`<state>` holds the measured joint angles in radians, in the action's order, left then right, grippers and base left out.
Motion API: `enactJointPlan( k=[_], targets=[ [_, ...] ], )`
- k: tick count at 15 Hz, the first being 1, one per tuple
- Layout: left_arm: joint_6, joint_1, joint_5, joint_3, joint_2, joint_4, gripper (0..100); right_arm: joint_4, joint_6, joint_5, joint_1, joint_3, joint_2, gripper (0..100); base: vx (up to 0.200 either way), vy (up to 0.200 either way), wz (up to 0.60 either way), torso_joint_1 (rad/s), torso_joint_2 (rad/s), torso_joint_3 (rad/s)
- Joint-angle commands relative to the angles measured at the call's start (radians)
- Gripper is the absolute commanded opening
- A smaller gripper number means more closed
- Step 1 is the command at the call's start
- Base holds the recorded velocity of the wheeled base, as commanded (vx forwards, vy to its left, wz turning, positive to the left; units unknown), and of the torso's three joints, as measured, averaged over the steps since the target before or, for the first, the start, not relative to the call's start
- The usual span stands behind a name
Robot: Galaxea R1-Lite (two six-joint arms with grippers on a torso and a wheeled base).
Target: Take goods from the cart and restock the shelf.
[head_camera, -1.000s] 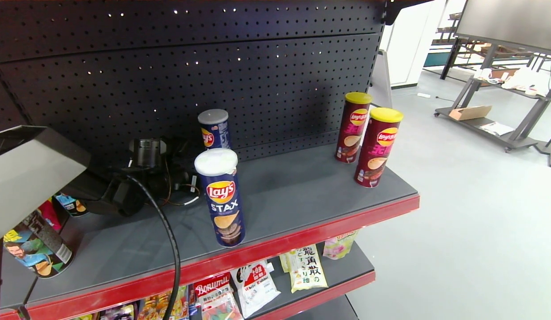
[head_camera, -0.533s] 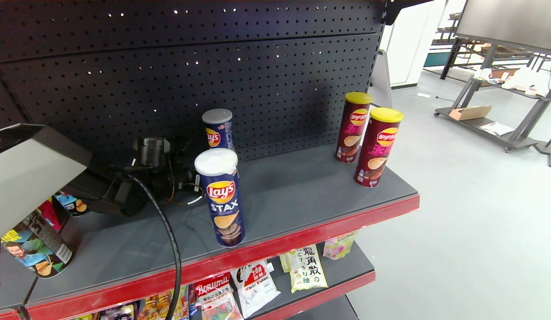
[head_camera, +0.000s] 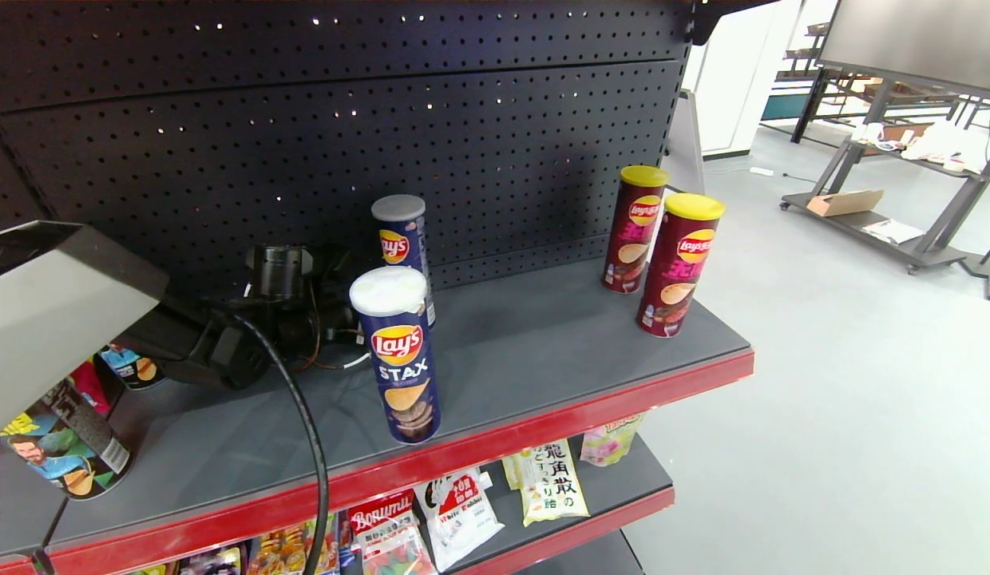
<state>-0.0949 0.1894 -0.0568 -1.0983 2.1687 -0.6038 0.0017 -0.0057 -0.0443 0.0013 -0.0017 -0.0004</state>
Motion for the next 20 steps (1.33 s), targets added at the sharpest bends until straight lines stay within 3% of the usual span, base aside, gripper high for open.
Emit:
enactJointPlan(
  k=[1, 7, 10, 15, 17, 20],
  targets=[
    [0.009, 0.007, 0.000, 0.005, -0.009, -0.001, 100, 0.000, 0.000, 0.000, 0.000, 0.000, 0.000, 100, 0.000, 0.000, 0.00, 0.000, 0.00, 0.000],
    [0.024, 0.010, 0.000, 0.009, -0.023, 0.004, 100, 0.000, 0.000, 0.000, 0.000, 0.000, 0.000, 100, 0.000, 0.000, 0.00, 0.000, 0.00, 0.000],
    [0.049, 0.009, 0.000, 0.075, -0.090, 0.010, 100, 0.000, 0.000, 0.000, 0.000, 0.000, 0.000, 100, 0.000, 0.000, 0.00, 0.000, 0.00, 0.000],
    [0.044, -0.053, -0.001, 0.176, -0.360, 0.162, 100, 0.000, 0.000, 0.000, 0.000, 0.000, 0.000, 100, 0.000, 0.000, 0.00, 0.000, 0.00, 0.000],
    [0.043, -0.077, -0.006, 0.299, -0.557, 0.216, 100, 0.000, 0.000, 0.000, 0.000, 0.000, 0.000, 100, 0.000, 0.000, 0.00, 0.000, 0.00, 0.000],
    [0.041, -0.110, -0.098, 0.463, -0.862, 0.322, 100, 0.000, 0.000, 0.000, 0.000, 0.000, 0.000, 100, 0.000, 0.000, 0.00, 0.000, 0.00, 0.000]
  ],
)
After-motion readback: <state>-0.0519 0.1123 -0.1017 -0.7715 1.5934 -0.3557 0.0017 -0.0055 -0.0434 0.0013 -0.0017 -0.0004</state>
